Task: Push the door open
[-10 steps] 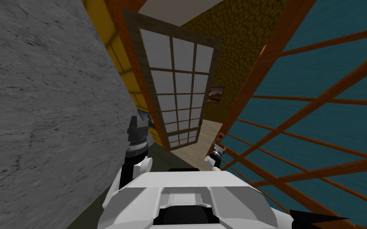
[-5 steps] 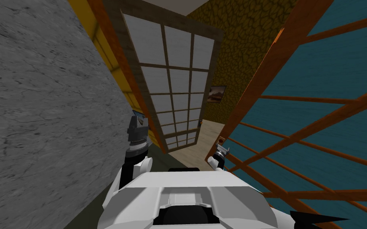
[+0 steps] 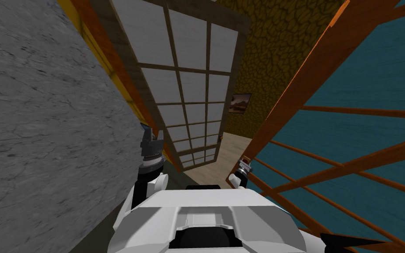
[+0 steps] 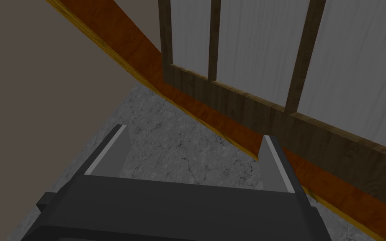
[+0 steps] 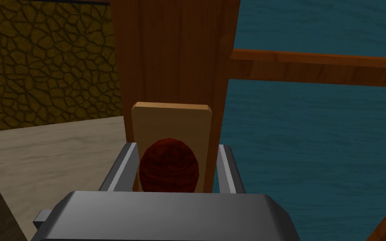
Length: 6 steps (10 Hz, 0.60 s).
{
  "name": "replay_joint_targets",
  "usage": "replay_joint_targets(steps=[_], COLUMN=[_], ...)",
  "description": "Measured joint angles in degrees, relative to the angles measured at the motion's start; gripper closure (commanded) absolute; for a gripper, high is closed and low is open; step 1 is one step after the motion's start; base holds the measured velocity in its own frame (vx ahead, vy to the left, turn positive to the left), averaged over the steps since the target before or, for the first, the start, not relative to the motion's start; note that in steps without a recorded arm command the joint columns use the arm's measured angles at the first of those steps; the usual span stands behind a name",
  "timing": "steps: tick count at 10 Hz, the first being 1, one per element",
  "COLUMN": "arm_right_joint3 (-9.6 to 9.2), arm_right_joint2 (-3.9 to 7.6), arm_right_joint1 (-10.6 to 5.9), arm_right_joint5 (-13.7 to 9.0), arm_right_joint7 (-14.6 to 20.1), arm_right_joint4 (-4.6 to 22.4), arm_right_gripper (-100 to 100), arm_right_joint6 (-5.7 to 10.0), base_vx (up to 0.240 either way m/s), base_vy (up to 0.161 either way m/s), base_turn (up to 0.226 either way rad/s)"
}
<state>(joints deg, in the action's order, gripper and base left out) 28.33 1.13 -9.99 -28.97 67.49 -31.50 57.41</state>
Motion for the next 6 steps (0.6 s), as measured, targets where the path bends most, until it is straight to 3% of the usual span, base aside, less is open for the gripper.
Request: replay_joint_targets(steps=[4, 5, 6], arm_right_joint3=[-0.10, -0.10, 0.77], arm_right_joint2=[-0.09, -0.11, 0.61], arm_right_joint1=[-0.01, 0.00, -1.08], arm_right_joint5=[0.04, 0.04, -0.69], arm_right_joint7=[-0.06, -0.06, 0.13], arm_right_joint4=[0.05, 0.07, 2.92], arm_right_gripper=[100, 100, 100], arm_right_joint6=[-0.37, -0.38, 0.95], base_vx=[-0.007, 0.047, 0.068], base_vy=[0.007, -0.108, -0.131], base_turn=[-0.001, 0.168, 0.143])
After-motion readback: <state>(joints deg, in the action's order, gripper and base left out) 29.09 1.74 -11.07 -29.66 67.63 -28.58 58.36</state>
